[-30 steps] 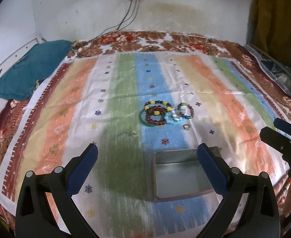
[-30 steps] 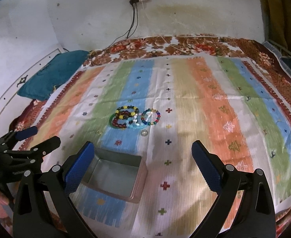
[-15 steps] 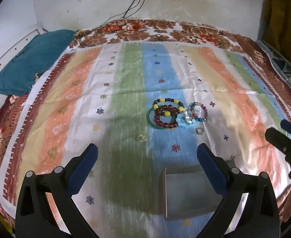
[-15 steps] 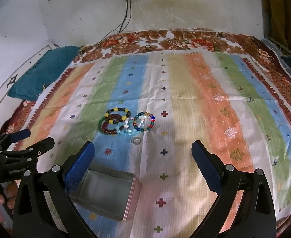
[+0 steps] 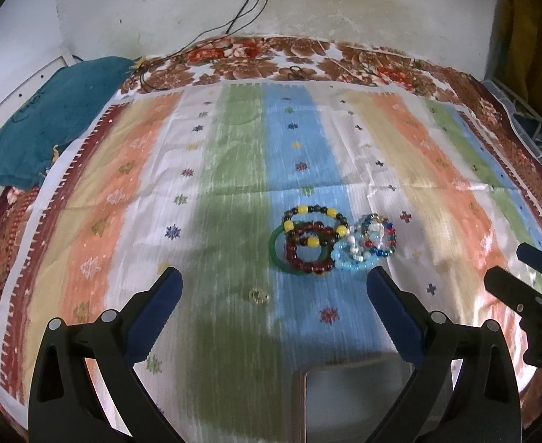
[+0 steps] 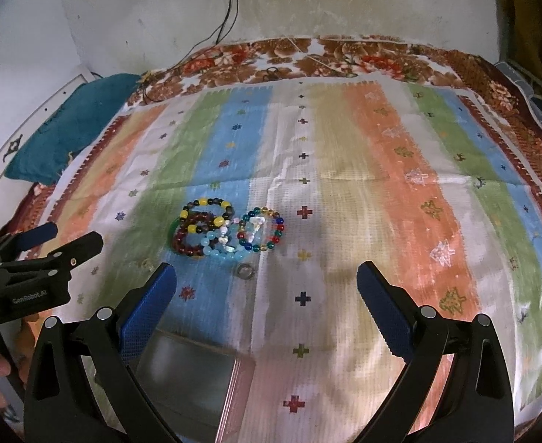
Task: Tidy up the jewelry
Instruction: 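Move both tools forward past the tin toward the bracelet cluster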
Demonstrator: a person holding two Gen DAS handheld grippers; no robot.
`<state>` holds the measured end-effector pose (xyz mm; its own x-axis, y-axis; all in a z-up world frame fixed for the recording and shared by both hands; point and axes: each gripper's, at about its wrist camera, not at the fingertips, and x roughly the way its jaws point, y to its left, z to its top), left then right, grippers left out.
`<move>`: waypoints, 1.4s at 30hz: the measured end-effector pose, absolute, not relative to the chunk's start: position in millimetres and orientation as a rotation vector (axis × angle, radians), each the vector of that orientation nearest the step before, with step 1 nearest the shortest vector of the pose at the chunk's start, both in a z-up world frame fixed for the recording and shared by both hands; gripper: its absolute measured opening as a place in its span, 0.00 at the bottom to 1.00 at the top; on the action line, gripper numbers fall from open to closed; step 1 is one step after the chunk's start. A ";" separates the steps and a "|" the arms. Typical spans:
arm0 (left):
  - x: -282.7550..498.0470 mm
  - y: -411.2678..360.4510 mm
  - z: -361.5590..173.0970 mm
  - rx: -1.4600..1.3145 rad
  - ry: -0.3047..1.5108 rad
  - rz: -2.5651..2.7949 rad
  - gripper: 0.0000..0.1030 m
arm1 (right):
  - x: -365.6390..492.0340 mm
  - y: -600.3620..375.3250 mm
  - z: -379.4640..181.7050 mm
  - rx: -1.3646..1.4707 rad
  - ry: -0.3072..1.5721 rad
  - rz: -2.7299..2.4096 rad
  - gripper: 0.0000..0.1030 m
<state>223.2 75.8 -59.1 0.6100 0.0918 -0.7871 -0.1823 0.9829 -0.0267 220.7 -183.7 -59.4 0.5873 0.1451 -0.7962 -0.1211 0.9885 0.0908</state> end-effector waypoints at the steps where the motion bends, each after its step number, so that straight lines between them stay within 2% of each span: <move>1: 225.7 77.3 -59.7 -0.114 0.903 0.154 0.94 | 224.5 -183.3 -61.5 0.035 0.942 0.162 0.96; 17: 278.4 73.3 -87.8 -0.027 0.966 0.150 0.95 | 265.3 -196.1 -92.5 0.079 1.032 0.095 0.96; 42: 332.3 91.0 -130.2 -0.097 1.069 0.099 0.94 | 314.5 -203.0 -146.0 0.111 1.137 0.010 0.96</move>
